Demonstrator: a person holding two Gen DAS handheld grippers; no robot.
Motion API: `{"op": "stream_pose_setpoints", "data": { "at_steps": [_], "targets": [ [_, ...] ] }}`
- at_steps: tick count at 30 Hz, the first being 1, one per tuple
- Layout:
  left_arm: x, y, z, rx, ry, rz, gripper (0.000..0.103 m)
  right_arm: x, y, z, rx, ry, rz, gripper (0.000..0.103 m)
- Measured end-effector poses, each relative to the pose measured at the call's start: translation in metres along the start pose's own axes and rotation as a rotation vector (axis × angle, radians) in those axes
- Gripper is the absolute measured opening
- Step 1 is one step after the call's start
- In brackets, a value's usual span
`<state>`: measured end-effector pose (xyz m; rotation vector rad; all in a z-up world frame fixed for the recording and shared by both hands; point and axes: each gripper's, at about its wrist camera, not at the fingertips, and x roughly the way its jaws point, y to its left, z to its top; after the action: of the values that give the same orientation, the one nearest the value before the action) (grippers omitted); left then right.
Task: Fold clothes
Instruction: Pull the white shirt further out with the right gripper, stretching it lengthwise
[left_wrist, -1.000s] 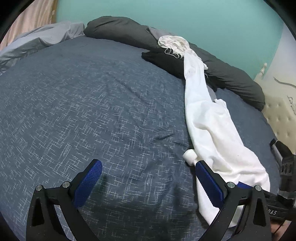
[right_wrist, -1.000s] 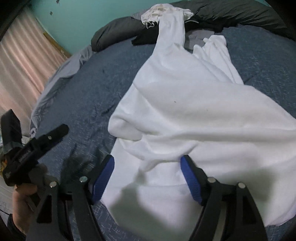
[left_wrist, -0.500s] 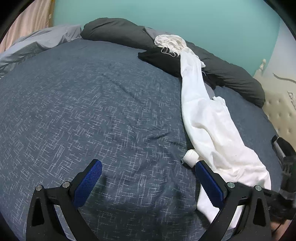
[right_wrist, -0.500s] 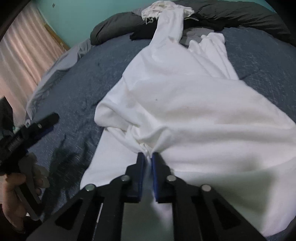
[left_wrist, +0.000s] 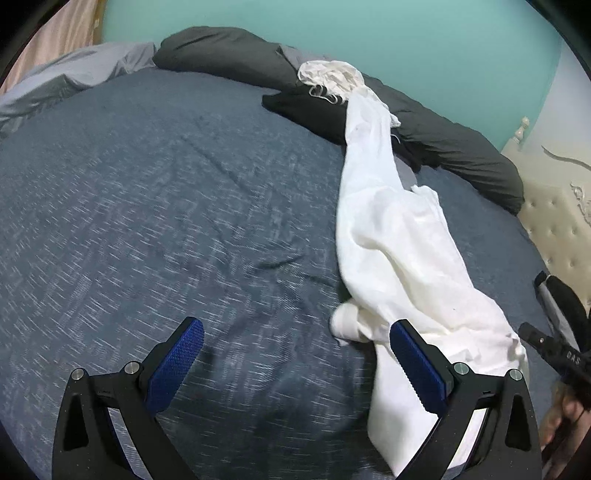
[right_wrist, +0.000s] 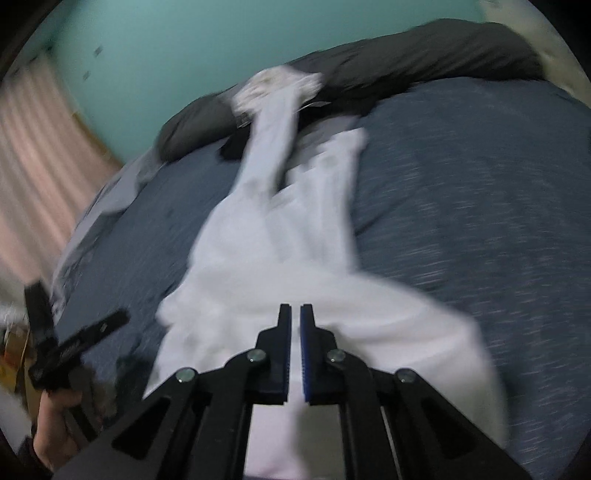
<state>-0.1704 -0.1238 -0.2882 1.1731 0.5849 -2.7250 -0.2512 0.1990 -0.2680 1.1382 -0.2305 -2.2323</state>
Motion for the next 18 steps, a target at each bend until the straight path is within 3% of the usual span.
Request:
{"op": "stream_pose_setpoints", "data": {
  "at_steps": [4, 9, 10, 12, 16, 18],
  "targets": [
    [0.001, -0.002, 0.001, 0.006, -0.001, 0.011, 0.103, -0.004, -0.011, 0.006, 0.037, 0.004, 0.028, 0.007],
    [-0.003, 0.006, 0.002, -0.012, -0.014, 0.030, 0.103, 0.011, 0.022, 0.002, -0.033, 0.061, 0.119, 0.010],
    [-0.004, 0.009, 0.002, -0.017, -0.014, 0.030, 0.103, 0.016, 0.033, 0.000, -0.056, 0.077, 0.136, 0.014],
    [-0.005, 0.012, 0.002, -0.018, -0.015, 0.029, 0.103, 0.025, 0.054, -0.005, -0.100, 0.109, 0.168, 0.039],
    [-0.009, 0.017, 0.005, -0.011, -0.023, 0.031, 0.103, 0.048, 0.084, -0.018, -0.164, 0.176, 0.175, 0.056],
    [-0.011, 0.022, 0.006, -0.019, -0.026, 0.032, 0.103, 0.060, 0.094, -0.025, -0.193, 0.212, 0.148, 0.058]
  ]
}}
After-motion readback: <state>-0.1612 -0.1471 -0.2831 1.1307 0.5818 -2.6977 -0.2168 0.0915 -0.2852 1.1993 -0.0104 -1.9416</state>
